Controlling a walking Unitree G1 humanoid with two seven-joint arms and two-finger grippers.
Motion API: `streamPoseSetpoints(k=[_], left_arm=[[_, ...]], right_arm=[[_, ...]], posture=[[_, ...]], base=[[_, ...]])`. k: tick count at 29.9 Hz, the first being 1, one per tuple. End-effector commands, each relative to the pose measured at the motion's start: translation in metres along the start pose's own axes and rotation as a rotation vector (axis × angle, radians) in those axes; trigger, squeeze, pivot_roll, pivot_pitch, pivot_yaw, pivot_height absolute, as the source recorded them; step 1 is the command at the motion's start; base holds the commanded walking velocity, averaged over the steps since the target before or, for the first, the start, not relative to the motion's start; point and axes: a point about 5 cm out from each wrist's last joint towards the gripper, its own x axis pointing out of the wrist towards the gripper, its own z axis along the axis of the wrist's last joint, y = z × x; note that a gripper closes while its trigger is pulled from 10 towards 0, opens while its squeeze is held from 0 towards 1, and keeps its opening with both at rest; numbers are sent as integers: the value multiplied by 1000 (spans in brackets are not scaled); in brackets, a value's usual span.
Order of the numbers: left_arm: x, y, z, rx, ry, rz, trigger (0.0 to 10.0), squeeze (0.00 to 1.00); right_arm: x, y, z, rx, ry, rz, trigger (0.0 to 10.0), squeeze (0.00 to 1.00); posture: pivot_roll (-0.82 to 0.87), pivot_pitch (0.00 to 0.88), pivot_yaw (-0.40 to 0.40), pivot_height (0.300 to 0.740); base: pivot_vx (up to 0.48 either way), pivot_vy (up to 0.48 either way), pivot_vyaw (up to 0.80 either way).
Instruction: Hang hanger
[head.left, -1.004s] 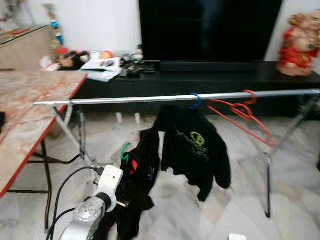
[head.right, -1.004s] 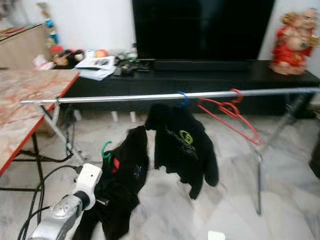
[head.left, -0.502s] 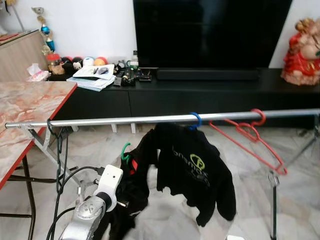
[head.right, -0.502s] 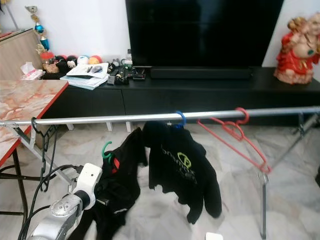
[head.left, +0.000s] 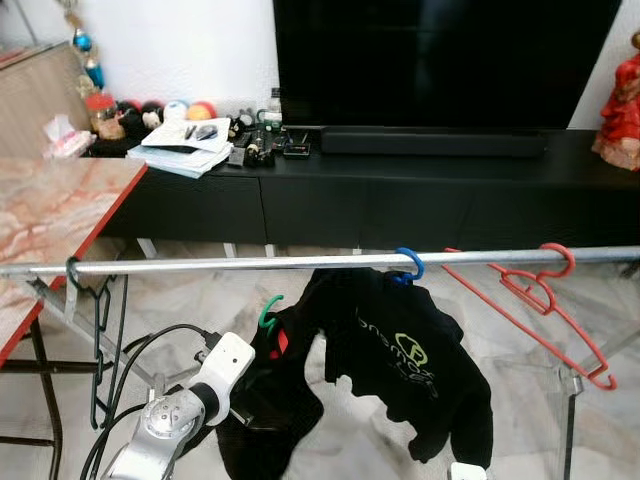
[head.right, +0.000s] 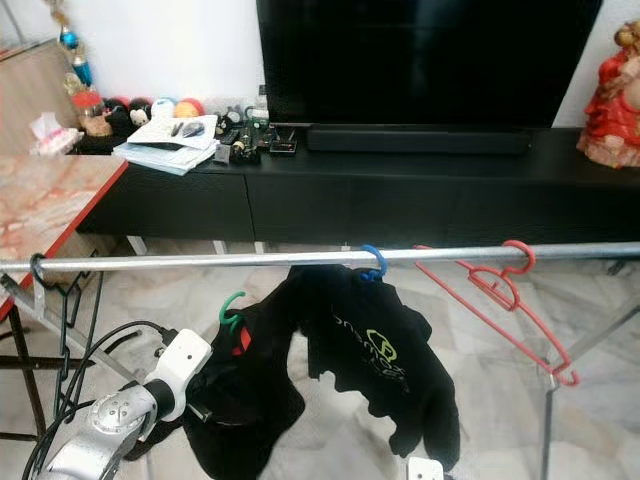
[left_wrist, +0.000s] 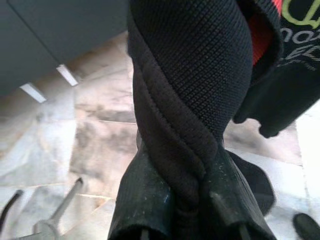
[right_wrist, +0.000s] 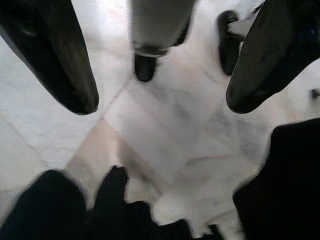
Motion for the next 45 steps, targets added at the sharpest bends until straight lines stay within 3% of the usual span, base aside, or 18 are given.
streamPoseSetpoints(k=[1,8,14,19,36,45], left_arm=[[2,7,19,20,-64,-5,10000,0],[14,7,36,61,-95,-60,10000,0],[28,17,47,93,-80,-55,10000,0],[38,24,52,68,-60,-33,10000,0],[49,47,42,-69,65,150,10000,0],[52,44,33,-83,143,141,10000,0]], right_arm=[[0,1,-3,2,15,5,10000,0],[-1,1,-4,5,16,1,10000,0],[-1,0,-7,11,23,-7,10000,0],[-1,1,-8,9,25,-6,10000,0],[-1,3,-7,6,29,-2,10000,0],[-1,3,-8,4,32,-3,10000,0]], posture=[[108,20,33,740],[100,23,40,740],[101,21,46,740],[96,18,57,740],[100,14,60,740],[99,17,59,740]], base=[[0,0,0],[0,0,0],[0,0,0],[0,0,0],[0,0,0],[0,0,0]])
